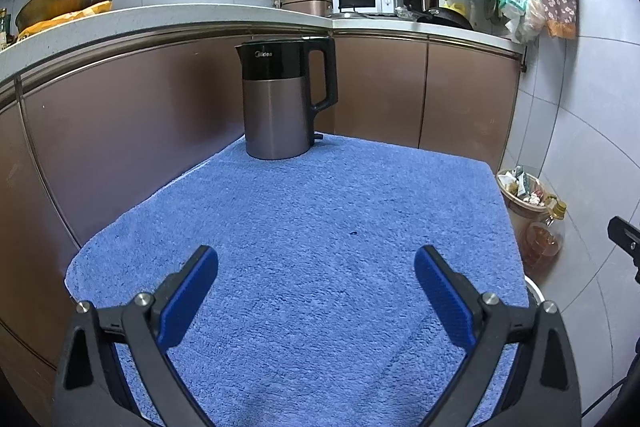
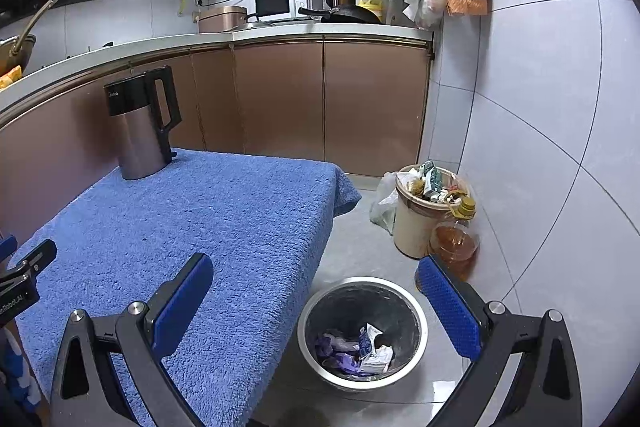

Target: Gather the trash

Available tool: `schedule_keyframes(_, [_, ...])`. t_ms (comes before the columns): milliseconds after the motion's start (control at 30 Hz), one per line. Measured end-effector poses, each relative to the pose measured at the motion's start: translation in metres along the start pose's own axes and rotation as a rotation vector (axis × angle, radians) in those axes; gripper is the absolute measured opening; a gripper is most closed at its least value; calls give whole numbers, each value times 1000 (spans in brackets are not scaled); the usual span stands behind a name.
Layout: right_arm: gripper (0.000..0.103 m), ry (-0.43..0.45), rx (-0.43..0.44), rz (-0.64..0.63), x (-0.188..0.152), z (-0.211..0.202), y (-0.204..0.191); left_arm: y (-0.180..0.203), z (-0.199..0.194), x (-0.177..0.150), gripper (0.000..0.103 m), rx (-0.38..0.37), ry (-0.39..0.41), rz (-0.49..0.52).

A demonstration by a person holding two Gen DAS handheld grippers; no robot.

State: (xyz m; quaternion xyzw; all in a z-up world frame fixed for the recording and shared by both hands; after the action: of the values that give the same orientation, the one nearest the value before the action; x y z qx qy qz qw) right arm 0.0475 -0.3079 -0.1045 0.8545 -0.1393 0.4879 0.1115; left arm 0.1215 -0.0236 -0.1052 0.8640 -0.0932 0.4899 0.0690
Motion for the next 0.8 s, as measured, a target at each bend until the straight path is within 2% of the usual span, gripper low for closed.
schedule_keyframes(467, [103,-5,-32,-21,2,-6,-8,-8,-1,-4,99,-2,3,-2])
schedule_keyframes(800, [103,-11,-21,-31,-1,3,-12,-12,6,-7,99,-2,-19,-17])
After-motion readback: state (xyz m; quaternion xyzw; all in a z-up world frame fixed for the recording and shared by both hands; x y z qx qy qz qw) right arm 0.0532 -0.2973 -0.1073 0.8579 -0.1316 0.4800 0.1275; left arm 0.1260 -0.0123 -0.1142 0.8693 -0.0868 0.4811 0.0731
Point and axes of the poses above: each gripper's, at about its wrist camera, not at the fingertips, and z roughly the way its jaws point, y to its right, x to its top, the point moved 10 cm from there along z, roughly the way its jaws point, and after that the axes turned 6 degrees about -x, right-handed, at the moved point
